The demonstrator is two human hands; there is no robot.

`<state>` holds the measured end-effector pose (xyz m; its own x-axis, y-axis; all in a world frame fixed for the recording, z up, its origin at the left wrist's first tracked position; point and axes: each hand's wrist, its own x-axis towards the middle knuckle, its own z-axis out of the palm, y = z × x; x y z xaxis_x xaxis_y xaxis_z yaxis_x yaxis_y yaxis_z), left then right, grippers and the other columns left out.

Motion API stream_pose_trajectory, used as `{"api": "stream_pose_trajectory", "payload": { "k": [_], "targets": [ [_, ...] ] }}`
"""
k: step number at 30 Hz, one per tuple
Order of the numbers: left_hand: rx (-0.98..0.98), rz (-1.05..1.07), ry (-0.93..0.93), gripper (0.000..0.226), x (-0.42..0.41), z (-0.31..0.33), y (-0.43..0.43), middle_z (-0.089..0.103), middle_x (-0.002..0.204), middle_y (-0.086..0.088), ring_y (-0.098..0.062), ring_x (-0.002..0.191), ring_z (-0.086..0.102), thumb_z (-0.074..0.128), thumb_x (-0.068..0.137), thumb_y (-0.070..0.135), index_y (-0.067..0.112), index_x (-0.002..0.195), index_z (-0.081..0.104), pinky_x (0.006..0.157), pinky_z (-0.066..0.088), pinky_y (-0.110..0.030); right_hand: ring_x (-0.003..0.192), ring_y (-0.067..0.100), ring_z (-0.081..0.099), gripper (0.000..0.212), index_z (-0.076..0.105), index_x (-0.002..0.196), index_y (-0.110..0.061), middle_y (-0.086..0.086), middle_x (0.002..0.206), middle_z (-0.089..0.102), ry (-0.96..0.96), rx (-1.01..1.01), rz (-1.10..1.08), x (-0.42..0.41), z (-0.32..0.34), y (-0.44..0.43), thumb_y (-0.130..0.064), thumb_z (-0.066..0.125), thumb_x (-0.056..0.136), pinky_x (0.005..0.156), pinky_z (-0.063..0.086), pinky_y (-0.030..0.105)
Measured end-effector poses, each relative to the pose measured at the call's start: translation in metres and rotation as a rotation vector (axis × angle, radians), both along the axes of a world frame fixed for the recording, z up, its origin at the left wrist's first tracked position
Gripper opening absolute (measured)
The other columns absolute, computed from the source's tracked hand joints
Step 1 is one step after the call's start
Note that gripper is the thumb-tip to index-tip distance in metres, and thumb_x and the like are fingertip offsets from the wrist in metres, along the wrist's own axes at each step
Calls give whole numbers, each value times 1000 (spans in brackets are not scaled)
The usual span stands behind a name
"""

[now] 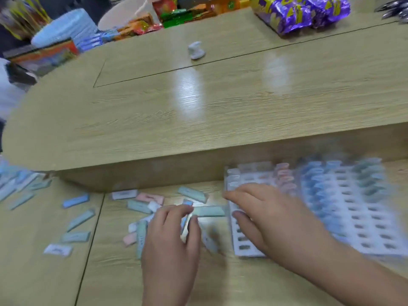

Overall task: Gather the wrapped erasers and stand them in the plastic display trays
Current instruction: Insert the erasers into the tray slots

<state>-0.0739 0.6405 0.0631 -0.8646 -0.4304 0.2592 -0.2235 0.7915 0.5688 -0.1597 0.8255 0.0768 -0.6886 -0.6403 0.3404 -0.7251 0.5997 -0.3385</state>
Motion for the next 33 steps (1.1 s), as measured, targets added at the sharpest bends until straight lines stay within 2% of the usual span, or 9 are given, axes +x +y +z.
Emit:
{"api": "stream_pose_trajectory", "payload": {
  "k": [2,6,8,12,17,23,27,30,33],
  "targets": [
    [12,83,-131,15,14,-14,-38,60,98,11,-19,84,62,70,85,24,30,99,67,67,47,-34,76,18,65,29,66,104,-24,-7,94,64,-52,76,-20,19,-9,-42,-37,67,78,47,52,31],
    [-6,-35,-232,31,20,-28,-67,59,102,6,-18,92,61,72,83,30,30,113,67,68,47,-30,66,23,61,61,72,99,-9,4,83,64,-48,358,-201,33,-27,-86,-33,92,46,36,39,29],
    [-117,-236,-219,33,12,-29,-61,57,105,5,-18,92,57,73,80,32,33,112,64,67,48,-31,64,26,59,44,73,100,-3,7,75,64,64,455,-252,30,-29,-91,-11,77,57,40,29,27],
    [-264,-487,-234,18,-3,-40,-48,55,102,3,-22,86,54,70,73,34,29,88,62,62,47,-32,56,29,53,15,62,60,-10,6,53,53,179,517,-241,21,-24,-96,-5,51,52,52,18,30],
    [-266,-460,-292,32,-10,-51,-74,58,108,-1,-24,92,54,86,63,41,28,86,67,68,51,-38,60,29,52,27,59,58,-11,5,54,51,205,549,-253,21,-34,-97,-8,33,66,53,20,33],
    [-218,-466,-243,33,-9,-57,-94,55,109,4,-17,98,43,83,65,49,27,81,64,75,47,-33,62,27,52,14,60,64,-14,3,56,54,136,582,-253,23,-37,-103,-7,63,53,52,27,31],
    [-14,-476,-199,28,-8,-49,-102,52,98,18,-7,93,47,69,77,53,30,80,52,77,40,-23,68,24,54,14,66,77,-19,-3,68,58,21,418,-280,27,-28,-95,-24,70,64,51,37,28],
    [151,-388,-171,31,-5,-29,-103,57,71,20,-1,67,53,54,78,65,34,79,52,57,36,-15,73,11,57,27,66,93,-32,-14,79,57,-225,150,-347,33,-6,-77,-42,52,73,54,44,25],
    [307,-354,-67,25,-6,-9,-90,61,68,21,-1,55,54,66,83,59,34,81,62,53,37,-9,69,8,59,18,68,93,-40,-14,81,58,-524,-211,-399,34,16,-45,-29,68,79,61,44,12]
  ]
}}
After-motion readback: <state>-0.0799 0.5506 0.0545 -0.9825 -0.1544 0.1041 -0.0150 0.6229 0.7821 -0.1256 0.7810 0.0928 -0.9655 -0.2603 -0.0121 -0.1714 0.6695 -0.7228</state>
